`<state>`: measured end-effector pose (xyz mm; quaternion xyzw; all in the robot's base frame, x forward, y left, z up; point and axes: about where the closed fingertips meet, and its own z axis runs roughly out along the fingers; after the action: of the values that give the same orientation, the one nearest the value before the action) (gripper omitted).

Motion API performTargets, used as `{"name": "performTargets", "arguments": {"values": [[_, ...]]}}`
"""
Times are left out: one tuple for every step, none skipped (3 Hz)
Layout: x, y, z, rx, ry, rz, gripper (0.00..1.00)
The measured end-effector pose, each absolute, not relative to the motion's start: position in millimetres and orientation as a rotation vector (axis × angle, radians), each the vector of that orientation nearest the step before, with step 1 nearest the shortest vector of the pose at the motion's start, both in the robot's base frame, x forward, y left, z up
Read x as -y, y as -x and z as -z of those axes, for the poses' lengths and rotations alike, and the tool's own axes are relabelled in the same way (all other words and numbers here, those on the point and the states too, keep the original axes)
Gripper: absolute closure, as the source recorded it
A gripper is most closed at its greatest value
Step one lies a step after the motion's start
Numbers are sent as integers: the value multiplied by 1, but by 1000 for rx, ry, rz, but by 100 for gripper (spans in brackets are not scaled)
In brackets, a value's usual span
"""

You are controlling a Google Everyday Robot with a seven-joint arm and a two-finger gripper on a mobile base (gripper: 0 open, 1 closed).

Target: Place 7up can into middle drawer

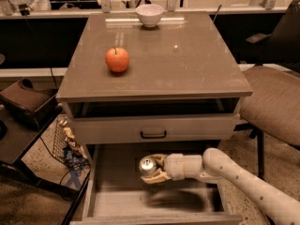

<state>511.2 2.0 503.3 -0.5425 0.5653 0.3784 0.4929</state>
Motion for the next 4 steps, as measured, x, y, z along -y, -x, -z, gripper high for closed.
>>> {"name": "performTargets", "arguments": {"values": [[-27,-512,-464,-1355,1358,-958,100],[-48,-511,-431,-1349,1359,-1012,100],[-61,-511,-411,-1347,1353,-1051,100],[-65,-511,-406,-1346,1351,-1064,100]]}}
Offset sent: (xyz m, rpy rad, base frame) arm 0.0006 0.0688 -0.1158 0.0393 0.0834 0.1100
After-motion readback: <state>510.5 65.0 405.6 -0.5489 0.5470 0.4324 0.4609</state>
